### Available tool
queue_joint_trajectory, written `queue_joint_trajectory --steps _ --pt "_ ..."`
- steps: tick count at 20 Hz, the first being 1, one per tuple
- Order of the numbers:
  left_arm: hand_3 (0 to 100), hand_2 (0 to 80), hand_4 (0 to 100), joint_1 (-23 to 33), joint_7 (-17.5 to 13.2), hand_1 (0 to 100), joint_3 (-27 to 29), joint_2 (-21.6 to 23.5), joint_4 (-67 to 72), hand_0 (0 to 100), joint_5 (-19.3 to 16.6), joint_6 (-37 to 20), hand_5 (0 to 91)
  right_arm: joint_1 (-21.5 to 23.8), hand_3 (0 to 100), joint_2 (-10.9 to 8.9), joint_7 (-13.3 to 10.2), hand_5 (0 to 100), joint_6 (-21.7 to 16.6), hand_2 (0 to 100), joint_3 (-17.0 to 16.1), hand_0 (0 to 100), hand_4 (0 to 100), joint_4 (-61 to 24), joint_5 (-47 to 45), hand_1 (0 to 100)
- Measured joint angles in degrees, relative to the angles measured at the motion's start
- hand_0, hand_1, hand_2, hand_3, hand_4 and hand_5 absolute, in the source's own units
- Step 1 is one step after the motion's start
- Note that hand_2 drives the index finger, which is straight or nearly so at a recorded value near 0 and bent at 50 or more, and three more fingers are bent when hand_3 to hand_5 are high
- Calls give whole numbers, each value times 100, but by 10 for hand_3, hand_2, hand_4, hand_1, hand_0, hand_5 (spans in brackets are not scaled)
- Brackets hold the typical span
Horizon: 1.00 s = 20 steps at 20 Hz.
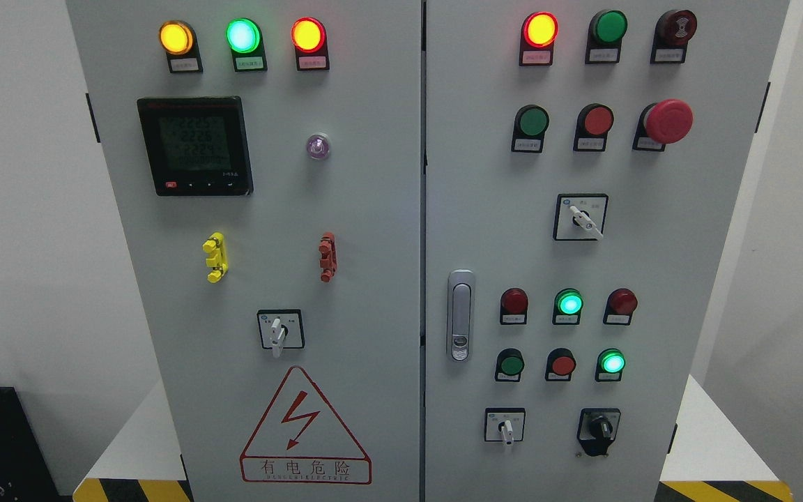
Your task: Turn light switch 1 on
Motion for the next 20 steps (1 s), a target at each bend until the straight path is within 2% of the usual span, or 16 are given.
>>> queue_joint_trajectory --steps 8,12,20 --pt "0 0 0 14 12 0 -2 63 -8 135 6 -22 0 0 0 0 0 0 0 0 0 0 0 0 0 0" --pt "0 0 0 38 124 0 -1 84 -98 135 -2 -35 0 0 0 0 0 0 0 0 0 0 0 0 0 0" --pt "0 0 0 672 182 0 11 107 -1141 134 -40 -38 0 0 0 0 0 0 0 0 0 0 0 0 0 0"
